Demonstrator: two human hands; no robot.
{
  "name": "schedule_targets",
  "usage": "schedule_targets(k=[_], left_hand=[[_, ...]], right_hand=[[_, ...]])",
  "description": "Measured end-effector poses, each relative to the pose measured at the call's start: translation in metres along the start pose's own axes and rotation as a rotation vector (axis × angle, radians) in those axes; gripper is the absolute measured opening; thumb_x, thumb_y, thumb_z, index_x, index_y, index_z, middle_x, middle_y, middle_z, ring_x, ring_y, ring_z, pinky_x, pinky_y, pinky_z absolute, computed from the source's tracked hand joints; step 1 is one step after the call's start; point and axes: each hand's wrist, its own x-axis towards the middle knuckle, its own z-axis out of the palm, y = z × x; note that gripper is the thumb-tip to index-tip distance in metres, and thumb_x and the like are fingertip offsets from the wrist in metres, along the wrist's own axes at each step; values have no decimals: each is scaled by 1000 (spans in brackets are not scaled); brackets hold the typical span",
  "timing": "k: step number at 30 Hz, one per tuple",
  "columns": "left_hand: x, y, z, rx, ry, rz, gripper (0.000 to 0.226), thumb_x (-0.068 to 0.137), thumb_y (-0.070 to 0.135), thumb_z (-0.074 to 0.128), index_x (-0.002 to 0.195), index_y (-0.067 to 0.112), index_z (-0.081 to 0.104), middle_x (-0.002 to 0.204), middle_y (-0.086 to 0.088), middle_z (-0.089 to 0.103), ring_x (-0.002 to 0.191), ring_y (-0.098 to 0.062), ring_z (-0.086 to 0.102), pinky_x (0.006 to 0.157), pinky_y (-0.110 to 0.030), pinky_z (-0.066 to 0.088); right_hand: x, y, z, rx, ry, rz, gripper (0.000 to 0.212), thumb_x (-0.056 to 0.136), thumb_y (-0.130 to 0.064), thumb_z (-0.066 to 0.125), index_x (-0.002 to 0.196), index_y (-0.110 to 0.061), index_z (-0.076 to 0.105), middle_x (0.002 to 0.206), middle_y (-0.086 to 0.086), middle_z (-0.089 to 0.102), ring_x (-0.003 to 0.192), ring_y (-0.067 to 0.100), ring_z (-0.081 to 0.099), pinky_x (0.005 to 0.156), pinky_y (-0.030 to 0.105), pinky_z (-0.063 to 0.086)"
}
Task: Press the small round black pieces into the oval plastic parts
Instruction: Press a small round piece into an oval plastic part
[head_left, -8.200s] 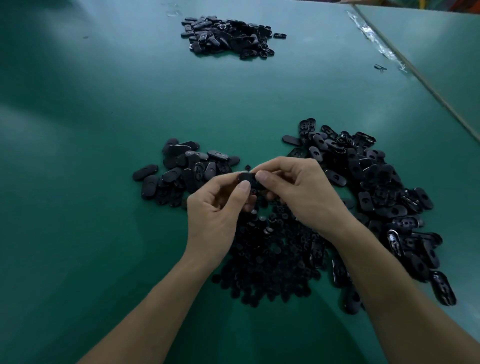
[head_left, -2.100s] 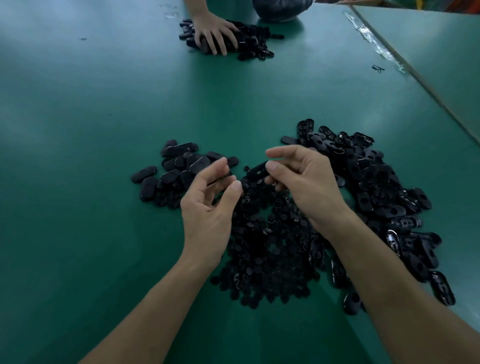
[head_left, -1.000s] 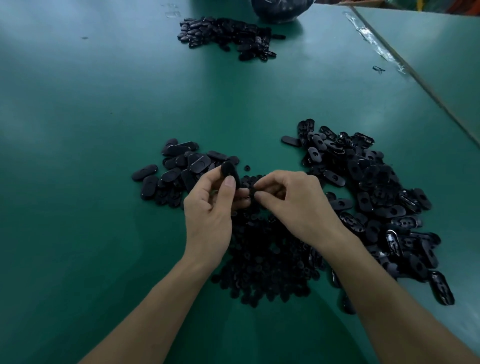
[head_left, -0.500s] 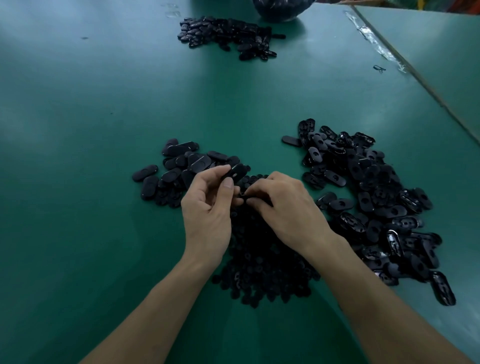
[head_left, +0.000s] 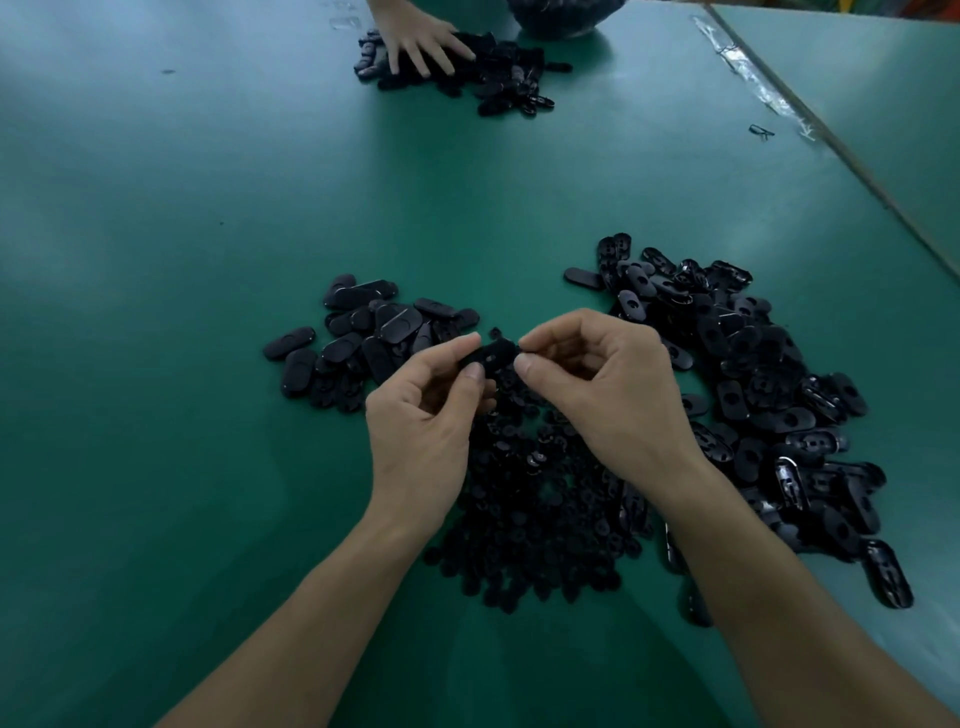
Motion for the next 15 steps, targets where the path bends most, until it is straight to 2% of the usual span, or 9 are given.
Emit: schedule_targets(k=[4,8,15], left_hand=[[0,0,-1,12,-15,-6,28,95,3,66,106,27,75,90,3,77,79,-12,73,73,-20,57],[-1,1,-1,24,-31,-9,29,94,2,67,105,27,75,88,3,77,78,-10,73,73,-19,57],[-1,3,0,32,-43,-10,30,93,-2,67,104,25,75,87,2,78,76,-11,73,73,-20,58]], right_hand=[[1,-2,0,75,-11,45,12,86,-13,78,94,-22,77,83,-11,76,80,6,72,75,21,58],[1,-2,1,29,7,55,21,87,-11,76,98,-30,74,85,-11,73,84,5,71,81,23,57],[1,-8,5,-95,17,7,15,86,-15,78,88,-29,75,87,-13,71,81,-1,67,72,10,50]])
